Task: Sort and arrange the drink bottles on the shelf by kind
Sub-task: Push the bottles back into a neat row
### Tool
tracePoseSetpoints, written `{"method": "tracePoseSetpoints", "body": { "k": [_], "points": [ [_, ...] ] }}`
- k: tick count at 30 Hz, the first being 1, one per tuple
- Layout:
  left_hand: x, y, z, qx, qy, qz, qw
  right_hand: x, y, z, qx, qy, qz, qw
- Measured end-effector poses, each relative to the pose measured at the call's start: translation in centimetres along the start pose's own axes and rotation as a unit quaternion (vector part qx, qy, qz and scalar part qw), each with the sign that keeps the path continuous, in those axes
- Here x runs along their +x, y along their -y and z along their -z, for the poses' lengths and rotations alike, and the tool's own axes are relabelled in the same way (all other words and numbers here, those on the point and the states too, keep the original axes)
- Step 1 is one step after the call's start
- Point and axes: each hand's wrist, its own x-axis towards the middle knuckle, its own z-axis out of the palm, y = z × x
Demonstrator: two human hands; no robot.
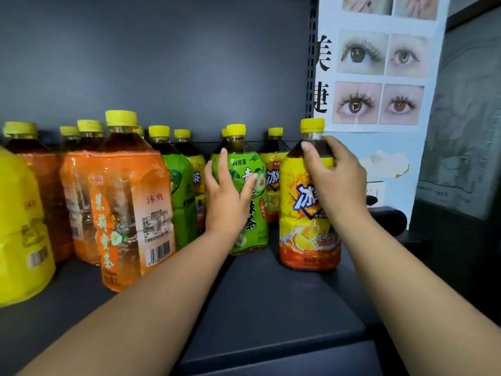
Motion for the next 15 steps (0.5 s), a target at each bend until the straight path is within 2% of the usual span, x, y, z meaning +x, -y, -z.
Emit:
{"method": "tracePoseSetpoints", "body": {
  "k": [6,12,15],
  "points": [
    [0.8,0.4,-0.1,-0.059,0.017,-0.003,0.998,0.1,0.2,0.1,0.014,0.004,-0.030,0.999],
    [0.8,1.2,0.6,-0.127,0.146,0.000,0.981,-0.2,0.7,-0.8,0.031,0.011,-0.033,0.999],
    [0.4,0.8,1.0,-0.158,0.143,0.015,0.977,-0.5,1.2,-1.5,0.055,0.021,-0.030,0.998]
  ]
}}
